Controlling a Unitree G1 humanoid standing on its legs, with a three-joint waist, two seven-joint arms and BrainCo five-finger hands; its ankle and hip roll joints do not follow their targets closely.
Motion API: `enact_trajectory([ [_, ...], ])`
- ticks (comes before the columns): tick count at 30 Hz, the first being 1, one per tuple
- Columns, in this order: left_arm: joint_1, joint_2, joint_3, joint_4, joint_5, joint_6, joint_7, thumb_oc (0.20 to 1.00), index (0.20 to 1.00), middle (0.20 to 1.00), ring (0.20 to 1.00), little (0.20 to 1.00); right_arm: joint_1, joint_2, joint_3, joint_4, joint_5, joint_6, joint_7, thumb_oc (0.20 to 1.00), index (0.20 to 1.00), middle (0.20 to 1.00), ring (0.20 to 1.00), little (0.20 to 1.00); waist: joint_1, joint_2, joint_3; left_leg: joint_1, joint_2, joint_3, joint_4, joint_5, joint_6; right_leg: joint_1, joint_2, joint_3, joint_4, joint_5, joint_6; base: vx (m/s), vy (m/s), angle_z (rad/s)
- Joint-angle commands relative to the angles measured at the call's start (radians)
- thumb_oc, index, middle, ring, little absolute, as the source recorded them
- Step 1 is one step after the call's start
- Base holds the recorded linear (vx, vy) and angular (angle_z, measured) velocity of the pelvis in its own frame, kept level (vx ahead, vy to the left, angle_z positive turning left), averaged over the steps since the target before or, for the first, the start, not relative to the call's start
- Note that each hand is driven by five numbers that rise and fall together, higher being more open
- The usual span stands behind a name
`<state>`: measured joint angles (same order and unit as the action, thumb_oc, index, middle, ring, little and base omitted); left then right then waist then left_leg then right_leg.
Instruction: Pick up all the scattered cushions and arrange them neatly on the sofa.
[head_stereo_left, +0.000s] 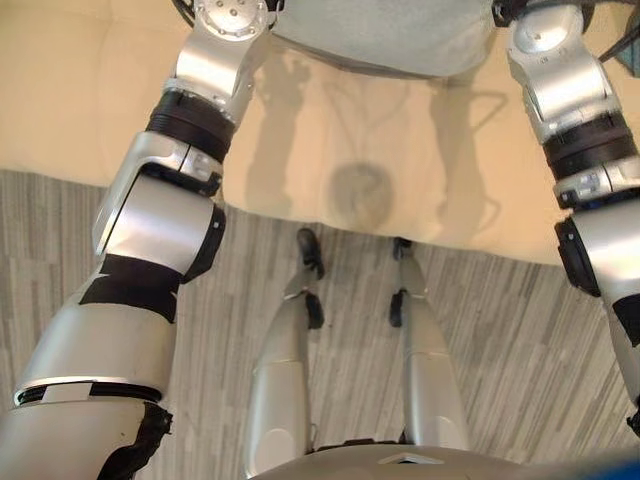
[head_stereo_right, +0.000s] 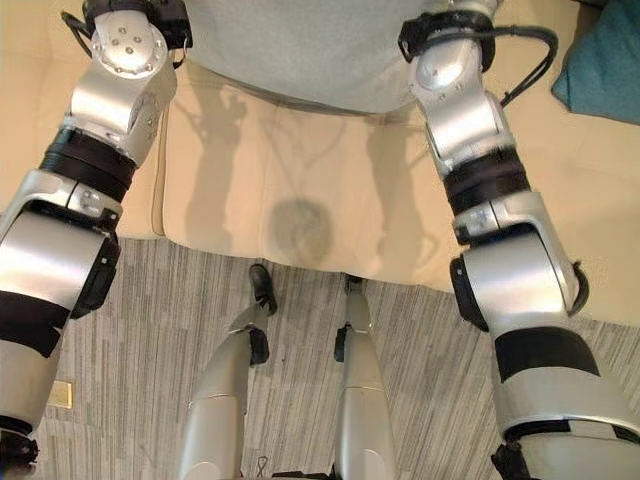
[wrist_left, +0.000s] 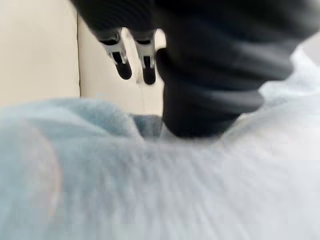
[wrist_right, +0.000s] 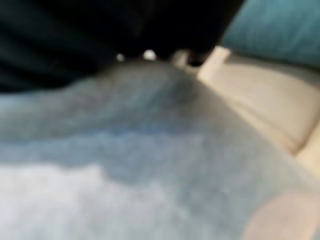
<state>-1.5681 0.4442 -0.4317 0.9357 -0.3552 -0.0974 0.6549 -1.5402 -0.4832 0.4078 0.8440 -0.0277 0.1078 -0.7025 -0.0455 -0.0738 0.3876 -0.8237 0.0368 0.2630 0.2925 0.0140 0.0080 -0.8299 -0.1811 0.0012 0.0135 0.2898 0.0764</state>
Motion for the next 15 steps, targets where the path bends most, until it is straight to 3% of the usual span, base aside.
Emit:
enact_trajectory([
  [1, -0.190, -0.070, -0.057, 0.035, 0.112, -0.007, 0.025, 1.000, 1.000, 1.000, 1.000, 1.000, -0.176, 0.042, 0.162, 0.068, -0.178, 0.040, -0.034, 1.000, 1.000, 1.000, 1.000, 1.000, 0.008, 0.053, 0.002, 0.039, -0.050, -0.105, -0.138, -0.020, -0.050, 0.112, -0.055, -0.086, 0.016, -0.108, 0.145, 0.00, 0.000, 0.00],
  [10, -0.220, 0.022, -0.049, 0.069, 0.006, -0.060, -0.031, 1.000, 1.000, 1.000, 1.000, 1.000, -0.274, -0.047, 0.232, 0.159, -0.161, 0.076, -0.020, 1.000, 1.000, 1.000, 1.000, 1.000, 0.018, 0.050, -0.027, 0.031, -0.059, -0.116, -0.138, -0.016, -0.053, 0.116, -0.065, -0.102, 0.011, -0.098, 0.155, 0.00, 0.001, 0.00],
  [13, -0.216, 0.115, -0.063, 0.084, -0.056, -0.097, -0.070, 1.000, 1.000, 1.000, 1.000, 1.000, -0.292, -0.132, 0.272, 0.184, -0.142, 0.079, 0.004, 1.000, 1.000, 1.000, 1.000, 1.000, 0.024, 0.046, -0.037, 0.035, -0.058, -0.120, -0.147, -0.013, -0.056, 0.122, -0.068, -0.109, 0.007, -0.096, 0.158, 0.00, 0.000, 0.00],
  [15, -0.220, 0.136, -0.068, 0.099, -0.074, -0.103, -0.077, 1.000, 1.000, 1.000, 1.000, 1.000, -0.299, -0.147, 0.282, 0.196, -0.131, 0.077, 0.007, 1.000, 1.000, 1.000, 1.000, 1.000, 0.024, 0.046, -0.037, 0.036, -0.058, -0.118, -0.146, -0.012, -0.057, 0.125, -0.069, -0.110, 0.006, -0.096, 0.158, 0.00, 0.000, 0.00],
])
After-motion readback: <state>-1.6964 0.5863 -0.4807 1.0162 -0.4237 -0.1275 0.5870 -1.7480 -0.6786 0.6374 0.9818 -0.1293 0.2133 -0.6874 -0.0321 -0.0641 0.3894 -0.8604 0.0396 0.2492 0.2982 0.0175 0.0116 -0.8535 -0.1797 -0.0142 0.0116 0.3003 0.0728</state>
